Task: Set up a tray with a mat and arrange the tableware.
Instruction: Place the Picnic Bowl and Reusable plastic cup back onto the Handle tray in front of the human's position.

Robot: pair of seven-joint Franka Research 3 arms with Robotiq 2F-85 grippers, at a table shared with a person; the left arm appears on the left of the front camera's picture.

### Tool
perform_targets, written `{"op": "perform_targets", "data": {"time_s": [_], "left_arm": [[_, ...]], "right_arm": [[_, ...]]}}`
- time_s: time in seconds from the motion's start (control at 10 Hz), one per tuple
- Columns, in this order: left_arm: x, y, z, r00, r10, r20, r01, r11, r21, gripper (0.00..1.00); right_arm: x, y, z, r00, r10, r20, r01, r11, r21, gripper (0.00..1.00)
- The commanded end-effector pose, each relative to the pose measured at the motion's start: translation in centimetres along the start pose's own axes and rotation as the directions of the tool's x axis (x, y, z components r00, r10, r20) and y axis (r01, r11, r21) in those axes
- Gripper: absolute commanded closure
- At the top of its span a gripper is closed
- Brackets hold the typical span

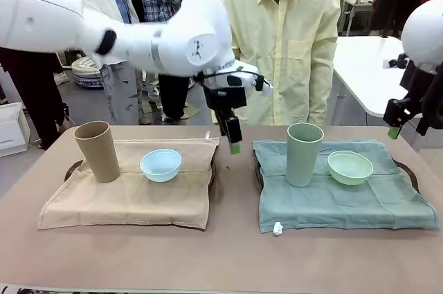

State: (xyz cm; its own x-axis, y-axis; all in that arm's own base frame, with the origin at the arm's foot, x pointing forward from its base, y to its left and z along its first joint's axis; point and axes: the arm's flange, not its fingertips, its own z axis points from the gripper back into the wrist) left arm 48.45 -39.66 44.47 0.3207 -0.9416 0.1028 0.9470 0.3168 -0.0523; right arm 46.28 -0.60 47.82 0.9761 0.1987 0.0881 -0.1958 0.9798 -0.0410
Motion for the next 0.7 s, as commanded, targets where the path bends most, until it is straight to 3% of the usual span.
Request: {"op": "perform_targets", "data": {"time_s": [0.0,0.2,0.6], "left_arm": [[2.7,-1.5,2.8,0.982,0.067,-0.175,-0.062,0.998,0.033,0.00],[3.0,-2.5,6.9,0.947,0.167,-0.274,-0.136,0.982,0.131,0.00],[1.3,-2.9,11.4,0.935,0.343,-0.085,-0.315,0.918,0.243,0.00]], "right_arm": [[-0.7,1.0,2.5,1.000,-0.011,0.005,0.012,0.999,-0.044,0.24],[-1.5,2.1,5.5,0.999,0.006,0.032,-0.005,1.000,-0.021,0.24],[-1.5,3.6,7.8,0.997,-0.077,-0.021,0.076,0.996,-0.041,0.24]]}}
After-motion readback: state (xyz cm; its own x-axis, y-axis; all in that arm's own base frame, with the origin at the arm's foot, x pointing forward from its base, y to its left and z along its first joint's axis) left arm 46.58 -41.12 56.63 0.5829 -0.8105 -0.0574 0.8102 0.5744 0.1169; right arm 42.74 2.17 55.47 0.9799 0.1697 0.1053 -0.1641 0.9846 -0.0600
